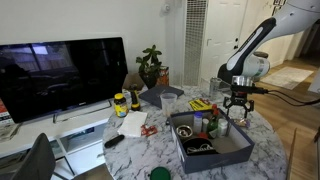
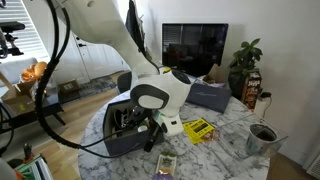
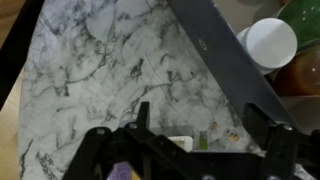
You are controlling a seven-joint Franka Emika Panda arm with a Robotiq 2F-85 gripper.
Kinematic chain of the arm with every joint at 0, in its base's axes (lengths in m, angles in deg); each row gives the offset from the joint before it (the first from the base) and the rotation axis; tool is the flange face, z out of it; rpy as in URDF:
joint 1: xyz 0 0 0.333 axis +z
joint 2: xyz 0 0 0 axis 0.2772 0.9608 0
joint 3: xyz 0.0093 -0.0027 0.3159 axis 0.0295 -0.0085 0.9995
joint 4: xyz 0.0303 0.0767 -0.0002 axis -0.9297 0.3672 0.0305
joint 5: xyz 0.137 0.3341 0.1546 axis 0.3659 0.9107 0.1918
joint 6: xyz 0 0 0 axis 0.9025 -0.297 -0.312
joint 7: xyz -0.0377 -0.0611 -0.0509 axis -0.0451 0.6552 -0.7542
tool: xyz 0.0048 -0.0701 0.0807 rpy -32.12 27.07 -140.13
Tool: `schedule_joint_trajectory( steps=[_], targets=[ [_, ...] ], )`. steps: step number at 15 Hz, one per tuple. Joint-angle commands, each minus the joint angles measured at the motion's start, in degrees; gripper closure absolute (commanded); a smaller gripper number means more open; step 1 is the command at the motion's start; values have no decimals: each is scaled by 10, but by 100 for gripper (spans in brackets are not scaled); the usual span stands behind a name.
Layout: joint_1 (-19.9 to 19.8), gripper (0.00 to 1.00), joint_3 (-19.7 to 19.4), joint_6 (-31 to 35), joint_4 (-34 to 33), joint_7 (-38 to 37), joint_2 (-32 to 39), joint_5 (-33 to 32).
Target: Put the white and purple packet in the clear container
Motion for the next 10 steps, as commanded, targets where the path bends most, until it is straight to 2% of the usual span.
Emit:
schedule_joint_trajectory(
  steps=[1, 3, 4, 5, 7, 10],
  targets=[
    [9, 4, -9, -2, -1, 2, 0, 3],
    [9, 4, -11, -2, -1, 2, 0, 3],
    [9, 1, -11, -2, -1, 2, -1, 3],
    [18, 0, -7, 87, 6, 5, 5, 15],
    [23, 0, 2, 164, -8, 16, 29, 19],
    [25, 0, 17, 236, -32, 16, 69, 22]
  ],
)
